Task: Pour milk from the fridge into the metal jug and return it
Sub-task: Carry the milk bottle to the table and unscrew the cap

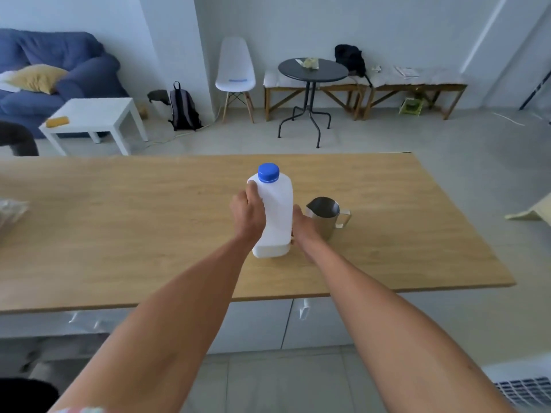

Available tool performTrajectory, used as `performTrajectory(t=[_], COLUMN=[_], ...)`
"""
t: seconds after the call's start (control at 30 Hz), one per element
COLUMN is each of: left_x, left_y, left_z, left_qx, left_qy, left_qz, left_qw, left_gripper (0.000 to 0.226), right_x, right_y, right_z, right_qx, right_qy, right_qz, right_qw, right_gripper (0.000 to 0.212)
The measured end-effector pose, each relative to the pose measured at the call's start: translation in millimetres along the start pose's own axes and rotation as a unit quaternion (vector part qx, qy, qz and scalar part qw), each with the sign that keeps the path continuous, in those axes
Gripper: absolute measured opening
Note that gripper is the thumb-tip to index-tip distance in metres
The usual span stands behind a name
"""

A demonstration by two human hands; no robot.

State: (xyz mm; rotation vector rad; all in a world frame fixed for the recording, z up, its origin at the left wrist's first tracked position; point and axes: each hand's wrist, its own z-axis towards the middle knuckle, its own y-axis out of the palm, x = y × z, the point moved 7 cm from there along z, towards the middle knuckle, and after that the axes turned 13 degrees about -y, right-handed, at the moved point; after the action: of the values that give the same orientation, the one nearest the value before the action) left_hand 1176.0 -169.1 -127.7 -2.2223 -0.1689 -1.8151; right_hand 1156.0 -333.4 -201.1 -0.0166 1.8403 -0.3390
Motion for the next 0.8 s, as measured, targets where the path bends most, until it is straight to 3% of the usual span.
performTrajectory(t=[0.27, 0.4, 0.47, 0.53, 0.6, 0.7, 0.8], left_x=[-21.3, -22.7, -23.1, -24.1, -28.1, -31.4, -32.4], left_y=[18.0, 21.8, 21.5, 21.9, 22.1, 21.6, 22.7], left_z=[12.4, 13.9, 13.8, 10.9, 8.5, 8.3, 8.4], left_qx=[0.0, 0.007, -0.001, -0.014, -0.019, -0.008, 0.004], left_qy=[-0.005, -0.004, -0.002, -0.005, -0.02, -0.044, -0.054], left_qz=[-0.007, -0.001, -0.007, -0.019, -0.049, -0.085, -0.092], left_qw=[1.0, 1.0, 1.0, 1.0, 0.998, 0.995, 0.994], left_gripper=[0.053, 0.053, 0.057, 0.063, 0.065, 0.057, 0.038], right_x=[8.9, 16.3, 17.3, 2.0, -22.9, -79.3, -132.4], right_y=[-1.3, -1.7, -6.6, -17.5, -31.9, -45.4, -31.5], right_z=[7.9, 14.2, 15.7, 13.6, 12.3, 4.1, 0.2], right_qx=[-0.016, -0.042, -0.029, 0.014, 0.065, 0.134, 0.094], right_qy=[-0.02, -0.05, -0.064, -0.123, -0.213, -0.357, -0.419], right_qz=[-0.022, -0.024, -0.032, -0.049, -0.104, -0.176, -0.271], right_qw=[0.999, 0.998, 0.997, 0.991, 0.969, 0.908, 0.861], right_gripper=[0.041, 0.049, 0.055, 0.045, 0.033, 0.025, 0.037])
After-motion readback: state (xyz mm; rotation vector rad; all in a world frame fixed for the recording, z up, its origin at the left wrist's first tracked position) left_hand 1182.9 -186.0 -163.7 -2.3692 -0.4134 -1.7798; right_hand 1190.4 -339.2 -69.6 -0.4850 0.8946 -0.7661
